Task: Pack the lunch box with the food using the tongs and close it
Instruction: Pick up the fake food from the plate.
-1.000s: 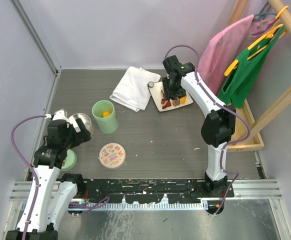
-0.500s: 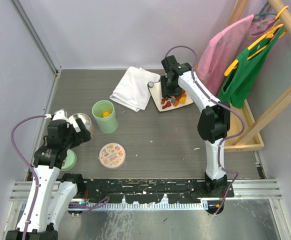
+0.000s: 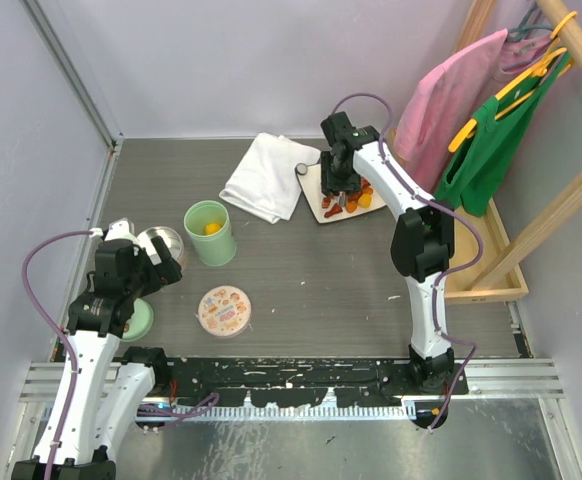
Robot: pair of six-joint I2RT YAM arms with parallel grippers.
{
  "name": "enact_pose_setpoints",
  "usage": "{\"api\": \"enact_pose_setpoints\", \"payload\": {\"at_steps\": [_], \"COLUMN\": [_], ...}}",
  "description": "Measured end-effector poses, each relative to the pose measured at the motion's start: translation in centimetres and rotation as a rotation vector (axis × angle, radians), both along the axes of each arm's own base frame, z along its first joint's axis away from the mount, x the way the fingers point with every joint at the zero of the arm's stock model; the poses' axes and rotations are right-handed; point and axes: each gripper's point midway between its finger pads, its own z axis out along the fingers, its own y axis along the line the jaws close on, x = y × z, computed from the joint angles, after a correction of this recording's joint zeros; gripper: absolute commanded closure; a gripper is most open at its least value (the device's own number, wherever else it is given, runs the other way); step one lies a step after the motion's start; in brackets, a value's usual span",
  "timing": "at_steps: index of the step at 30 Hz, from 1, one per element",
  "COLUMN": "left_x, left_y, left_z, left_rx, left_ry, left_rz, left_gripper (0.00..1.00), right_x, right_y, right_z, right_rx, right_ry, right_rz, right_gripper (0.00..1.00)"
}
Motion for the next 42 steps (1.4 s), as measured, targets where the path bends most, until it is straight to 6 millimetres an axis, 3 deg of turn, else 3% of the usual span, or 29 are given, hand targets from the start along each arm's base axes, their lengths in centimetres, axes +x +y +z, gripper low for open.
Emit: {"api": "enact_pose_setpoints", "payload": {"at_steps": [8, 18, 27, 42], "left_x": [0.0, 0.0, 0.0, 0.0], "left_y": [0.0, 0.0, 0.0, 0.0], "left_z": [0.0, 0.0, 0.0, 0.0], "left_rx": [0.0, 0.0, 0.0, 0.0], "left_ry": [0.0, 0.0, 0.0, 0.0], "left_rz": [0.0, 0.0, 0.0, 0.0], "left_gripper": [0.02, 0.02, 0.02, 0.02], "right_x": [0.2, 0.3, -0.2, -1.6], "right_y": [0.2, 0.0, -0.2, 0.1], "right_z": [-0.3, -0.4, -0.5, 3.3], "right_rx": [0.013, 0.005, -0.001, 0.058], "right_ry": [-0.001, -0.001, 0.004, -0.051], "right_rz": [-0.03, -0.04, -0.04, 0.02], "right_gripper": [0.48, 0.6, 0.61, 0.61]}}
